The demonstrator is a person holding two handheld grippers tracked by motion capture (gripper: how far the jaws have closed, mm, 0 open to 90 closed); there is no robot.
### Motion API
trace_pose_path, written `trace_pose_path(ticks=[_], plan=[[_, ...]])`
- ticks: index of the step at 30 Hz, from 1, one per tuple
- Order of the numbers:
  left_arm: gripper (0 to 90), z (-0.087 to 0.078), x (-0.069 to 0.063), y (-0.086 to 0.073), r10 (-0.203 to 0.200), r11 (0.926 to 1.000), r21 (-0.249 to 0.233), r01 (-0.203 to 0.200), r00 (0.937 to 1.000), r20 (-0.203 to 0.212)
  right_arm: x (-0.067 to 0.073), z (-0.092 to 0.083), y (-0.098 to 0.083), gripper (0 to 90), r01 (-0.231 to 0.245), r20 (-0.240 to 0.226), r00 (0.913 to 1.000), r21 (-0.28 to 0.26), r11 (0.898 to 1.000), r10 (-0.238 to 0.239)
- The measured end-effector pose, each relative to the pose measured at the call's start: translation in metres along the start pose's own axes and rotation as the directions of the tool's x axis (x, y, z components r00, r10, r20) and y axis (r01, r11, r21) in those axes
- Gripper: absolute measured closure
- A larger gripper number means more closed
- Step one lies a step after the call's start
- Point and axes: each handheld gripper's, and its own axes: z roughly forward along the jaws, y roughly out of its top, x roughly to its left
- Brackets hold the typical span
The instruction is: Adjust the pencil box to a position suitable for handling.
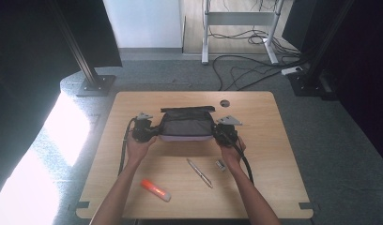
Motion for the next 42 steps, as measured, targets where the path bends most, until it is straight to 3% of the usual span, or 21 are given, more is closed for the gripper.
trace_pose_path(ticks=[14, 28, 33, 35, 42], plan=[[86.5, 0.001, -0.003, -0.015, 0.008, 0.9992, 0.038, -0.008, 1.0, 0.001, 0.005, -0.002, -0.018, 87.1, 0.016, -0.011, 0.9998, 0.016, 1.0, -0.015], [84.4, 0.019, 0.003, -0.034, 0.0, 0.9916, 0.129, 0.0, 1.0, 0.0, 0.007, 0.012, -0.036, 86.0, 0.014, -0.027, 0.9996, 0.106, 0.994, -0.011], [82.7, 0.026, 0.005, -0.038, -0.001, 0.9874, 0.158, 0.002, 1.0, -0.006, 0.009, 0.018, -0.041, 84.1, 0.024, -0.04, 0.9991, 0.157, 0.987, -0.018], [82.3, 0.027, 0.006, -0.039, -0.006, 0.9883, 0.152, 0.007, 1.0, -0.008, 0.008, 0.022, -0.044, 83.4, 0.026, -0.043, 0.9989, 0.186, 0.982, -0.018], [79.8, 0.029, 0.006, -0.037, -0.006, 0.9891, 0.147, 0.008, 0.9999, -0.016, 0.008, 0.027, -0.045, 82.1, 0.03, -0.044, 0.9988, 0.186, 0.982, -0.022]])
